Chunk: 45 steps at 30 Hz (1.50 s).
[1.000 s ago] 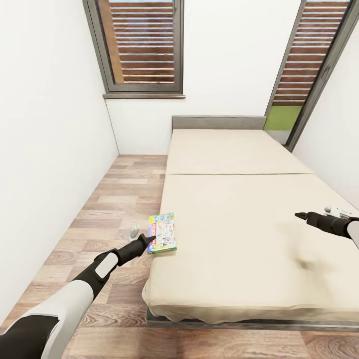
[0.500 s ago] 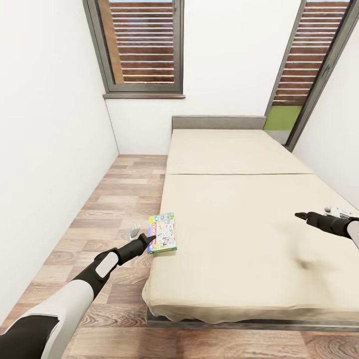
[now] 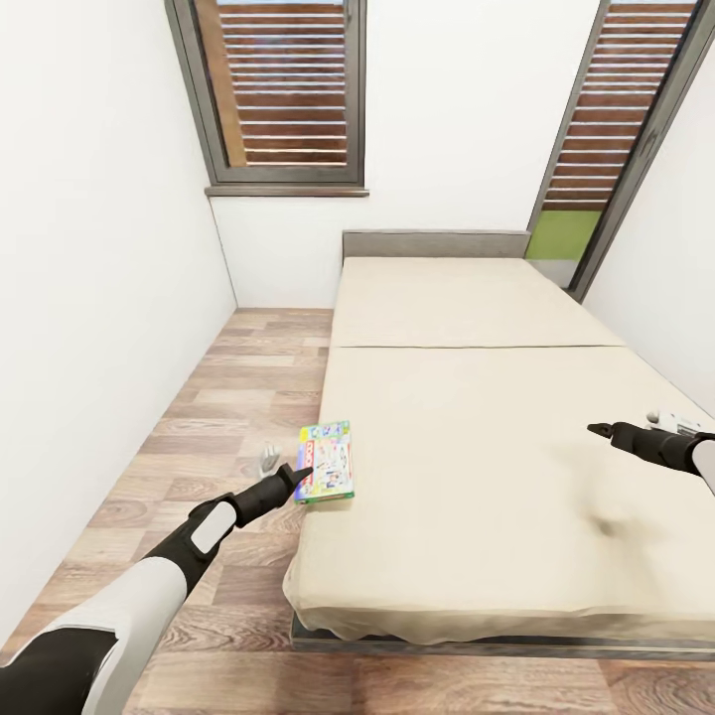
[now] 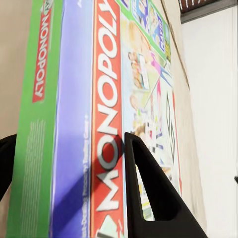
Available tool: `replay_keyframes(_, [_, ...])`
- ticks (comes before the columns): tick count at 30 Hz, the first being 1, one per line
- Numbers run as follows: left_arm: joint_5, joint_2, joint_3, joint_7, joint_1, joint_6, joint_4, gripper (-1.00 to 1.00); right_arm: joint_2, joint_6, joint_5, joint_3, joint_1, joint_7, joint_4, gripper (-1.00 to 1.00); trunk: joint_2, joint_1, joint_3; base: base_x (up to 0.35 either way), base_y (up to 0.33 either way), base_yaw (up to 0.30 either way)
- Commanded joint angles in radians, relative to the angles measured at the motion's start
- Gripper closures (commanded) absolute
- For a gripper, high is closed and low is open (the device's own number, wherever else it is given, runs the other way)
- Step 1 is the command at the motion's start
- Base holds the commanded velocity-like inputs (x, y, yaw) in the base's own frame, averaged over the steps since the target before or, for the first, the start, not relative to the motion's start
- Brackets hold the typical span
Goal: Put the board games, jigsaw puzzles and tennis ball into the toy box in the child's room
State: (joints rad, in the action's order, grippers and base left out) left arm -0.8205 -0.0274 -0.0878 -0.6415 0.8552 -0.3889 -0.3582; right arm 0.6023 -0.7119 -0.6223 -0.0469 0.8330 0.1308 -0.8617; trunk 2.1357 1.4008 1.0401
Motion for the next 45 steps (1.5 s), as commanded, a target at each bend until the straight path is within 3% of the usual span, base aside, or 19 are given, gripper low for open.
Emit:
replay_keyframes(1, [-0.009,-0.001,-0.006,0.000,0.000,-0.005,0.000,1.00,0.000,-0.005,0.004,-0.003,0.001,0.006,0.000,-1.00,0.000,0.000,0.001,0.000,0.000,0.000])
replay_keyframes(12, [-0.011,0.000,-0.008,-0.041,-0.036,-0.032,-0.108,1.00,0.001,-0.005,0.001,-0.004,-0.026,0.017,-0.022,-1.00,0.000,0.000,0.001,0.000,0.000,0.000])
replay_keyframes(20, [-0.010,0.025,-0.008,-0.025,-0.116,-0.108,-0.310,1.00,0.004,-0.005,-0.003,-0.008,-0.112,0.027,-0.154,-1.00,0.000,0.000,0.001,0.000,0.000,0.000])
replay_keyframes(23, [-0.011,0.036,-0.008,0.016,-0.169,-0.143,-0.423,1.00,0.004,-0.005,-0.004,-0.011,-0.169,0.030,-0.246,-1.00,0.000,0.000,0.001,0.000,0.000,0.000])
replay_keyframes(24, [-0.011,0.036,-0.008,0.016,-0.169,-0.143,-0.423,1.00,0.004,-0.005,-0.004,-0.011,-0.169,0.030,-0.246,-1.00,0.000,0.000,0.001,0.000,0.000,0.000])
replay_keyframes(25, [-0.011,0.047,-0.008,0.061,-0.209,-0.163,-0.499,1.00,0.004,-0.006,-0.005,-0.012,-0.203,0.031,-0.301,-1.00,0.000,0.000,0.001,0.000,0.000,0.000])
replay_keyframes(34, [-0.014,0.069,-0.009,0.219,-0.334,-0.208,-0.709,1.00,0.003,-0.007,-0.009,-0.014,-0.268,0.035,-0.415,-1.00,0.000,0.000,0.001,0.000,0.000,0.000])
replay_keyframes(37, [-0.015,0.073,-0.009,0.271,-0.396,-0.223,-0.793,1.00,0.003,-0.023,-0.028,-0.014,-0.282,0.044,-0.454,-1.00,0.000,0.000,0.001,0.000,0.000,0.000])
replay_keyframes(42, [-0.015,0.074,-0.007,0.307,-0.458,-0.235,-0.876,1.00,0.004,-0.061,-0.064,-0.014,-0.291,0.062,-0.488,-1.00,0.000,0.000,0.001,0.000,0.000,0.000])
replay_keyframes(45, [-0.015,0.074,-0.004,0.365,-0.530,-0.246,-0.975,1.00,0.003,-0.126,-0.100,-0.014,-0.297,0.088,-0.516,-1.00,0.000,0.000,0.001,-0.026,0.000,0.000])
